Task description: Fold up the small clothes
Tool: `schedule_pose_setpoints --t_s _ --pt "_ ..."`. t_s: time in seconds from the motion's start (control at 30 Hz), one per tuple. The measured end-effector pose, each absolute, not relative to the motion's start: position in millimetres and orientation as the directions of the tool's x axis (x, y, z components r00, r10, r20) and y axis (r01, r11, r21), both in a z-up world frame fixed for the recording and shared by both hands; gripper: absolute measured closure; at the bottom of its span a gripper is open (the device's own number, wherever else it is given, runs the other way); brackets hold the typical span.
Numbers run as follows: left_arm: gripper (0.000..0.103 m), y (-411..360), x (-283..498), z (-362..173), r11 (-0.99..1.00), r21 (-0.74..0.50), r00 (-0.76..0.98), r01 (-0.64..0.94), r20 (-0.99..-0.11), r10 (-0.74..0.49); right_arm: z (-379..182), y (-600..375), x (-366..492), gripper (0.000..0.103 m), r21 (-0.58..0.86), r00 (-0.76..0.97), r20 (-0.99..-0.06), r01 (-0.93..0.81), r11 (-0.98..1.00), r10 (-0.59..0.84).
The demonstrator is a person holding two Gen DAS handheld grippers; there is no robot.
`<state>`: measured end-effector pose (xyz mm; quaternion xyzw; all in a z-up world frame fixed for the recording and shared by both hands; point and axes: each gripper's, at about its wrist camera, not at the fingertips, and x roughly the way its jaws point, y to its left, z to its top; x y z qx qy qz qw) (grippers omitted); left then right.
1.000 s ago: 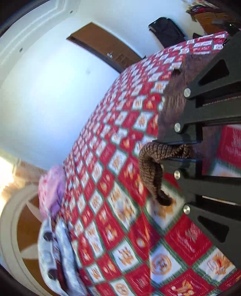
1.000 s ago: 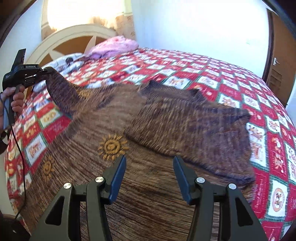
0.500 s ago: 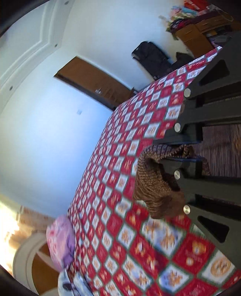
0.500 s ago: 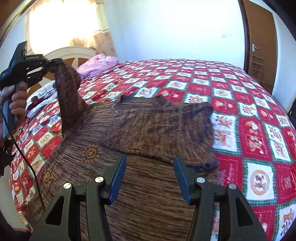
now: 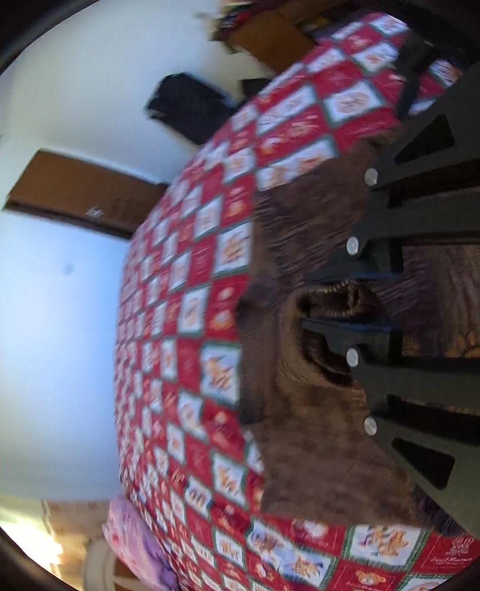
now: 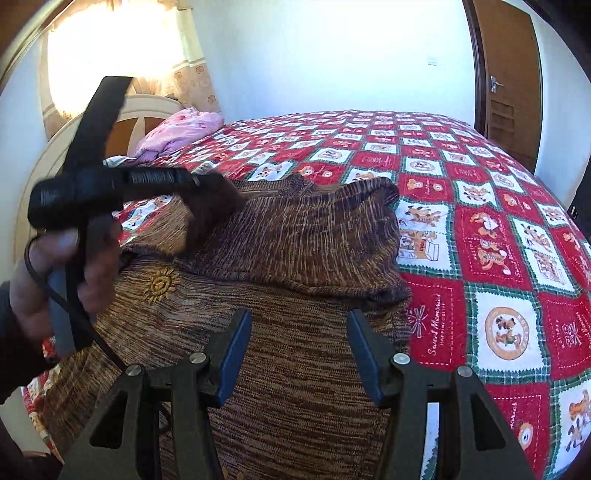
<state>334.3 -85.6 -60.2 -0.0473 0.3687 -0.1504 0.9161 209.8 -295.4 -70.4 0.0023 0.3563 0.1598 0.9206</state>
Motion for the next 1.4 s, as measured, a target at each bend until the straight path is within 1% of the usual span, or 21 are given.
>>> schedule_pose_setpoints --t_s 0.07,0.1,0.13,0.17,0.2,0.23,0.27,0.37,0.4,0.5,0.57,0.63,0.73,0.87,0.93,1.0,1.1,1.2,1.3,1.37,1.4 --pt "0.082 -83.9 321.1 -56.0 0.938 -0.197 0.684 0.286 -0.644 -0.344 -70.3 -294.8 208.7 0.048 0.115 0.697 -0.653 -0.296 0.948 0.297" --pt "0.073 -82.8 314.8 -51.8 0.936 -0.187 0.691 0.299 -0.634 -0.347 -71.2 -295.1 209.0 0.048 0.116 0.697 -0.653 -0.295 0.948 0.297" --pt "0.052 -78.0 305.9 -46.0 0.936 -0.17 0.707 0.31 -0.617 -0.346 -71.9 -294.9 208.9 0.047 0.116 0.696 -0.654 -0.294 0.949 0.296" --pt "0.041 -68.1 296.0 -38.9 0.941 -0.144 0.736 0.308 -0.59 -0.331 -73.2 -294.7 209.6 0.047 0.118 0.693 -0.658 -0.292 0.949 0.295" --pt "0.024 -57.2 286.6 -33.2 0.951 -0.113 0.775 0.287 -0.557 -0.3 -73.9 -294.0 209.7 0.047 0.117 0.69 -0.662 -0.291 0.95 0.293" --pt "0.017 -48.3 283.4 -31.4 0.96 -0.088 0.8 0.267 -0.535 -0.272 -73.4 -293.2 209.3 0.047 0.116 0.689 -0.664 -0.29 0.95 0.291" --pt "0.015 -35.8 280.3 -30.3 0.972 -0.044 0.826 0.233 -0.518 -0.222 -71.9 -292.4 209.3 0.047 0.116 0.69 -0.663 -0.288 0.951 0.289" --pt "0.015 6.7 292.2 -46.9 0.992 0.111 0.835 0.063 -0.55 0.009 -60.5 -281.9 213.2 0.047 0.108 0.688 -0.662 -0.306 0.946 0.298" --pt "0.015 17.6 297.5 -53.9 0.991 0.13 0.825 0.023 -0.563 0.054 -54.1 -271.2 217.9 0.047 0.086 0.68 -0.669 -0.332 0.939 0.302" --pt "0.015 45.9 316.1 -83.6 0.984 0.168 0.756 -0.053 -0.637 0.15 -43.8 -241.5 237.2 0.04 0.041 0.656 -0.686 -0.397 0.917 0.314" --pt "0.015 54.2 325.4 -105.2 0.978 0.194 0.698 -0.079 -0.69 0.193 -41.0 -214.6 254.6 0.039 -0.015 0.654 -0.7 -0.415 0.91 0.287" --pt "0.015 58.0 330.9 -124.0 0.982 0.173 0.637 -0.081 -0.749 0.185 -42.5 -191.3 268.6 0.039 -0.031 0.637 -0.717 -0.435 0.9 0.283" --pt "0.015 57.1 323.3 -122.7 0.985 0.16 0.653 -0.072 -0.739 0.168 -54.3 -153.4 293.4 0.039 -0.055 0.611 -0.743 -0.464 0.884 0.274" --pt "0.015 55.6 318.7 -125.2 0.986 0.15 0.662 -0.072 -0.732 0.16 -85.4 -122.8 328.8 0.039 -0.114 0.591 -0.784 -0.44 0.891 0.192" --pt "0.015 60.0 318.1 -129.3 0.99 0.123 0.664 -0.074 -0.734 0.14 -96.8 -125.4 349.6 0.039 -0.136 0.586 -0.8 -0.389 0.911 0.131" --pt "0.015 63.0 315.3 -129.8 0.992 0.103 0.666 -0.074 -0.735 0.126 -95.7 -148.9 367.2 0.039 -0.082 0.587 -0.8 -0.311 0.947 0.124" --pt "0.014 67.4 316.4 -132.1 0.995 0.074 0.666 -0.074 -0.739 0.105 -84.7 -197.3 385.4 0.039 -0.105 0.635 -0.772 -0.141 0.985 0.009" --pt "0.014 70.5 319.0 -133.8 0.996 0.053 0.663 -0.074 -0.743 0.089 -76.4 -237.6 390.6 0.039 -0.109 0.638 -0.767 -0.019 0.994 -0.072" --pt "0.013 72.0 319.7 -134.4 0.997 0.038 0.661 -0.074 -0.747 0.077 -66.1 -254.0 377.6 0.039 -0.039 0.653 -0.757 -0.008 0.999 -0.024" --pt "0.012 74.1 319.8 -134.8 0.997 0.029 0.657 -0.077 -0.75 0.073 -61.5 -244.9 362.3 0.039 0.028 0.659 -0.748 -0.085 0.996 0.077" --pt "0.011 74.7 319.5 -134.8 0.997 0.024 0.657 -0.08 -0.751 0.071 -60.8 -232.6 350.2 0.039 0.066 0.654 -0.741 -0.156 0.986 0.153"
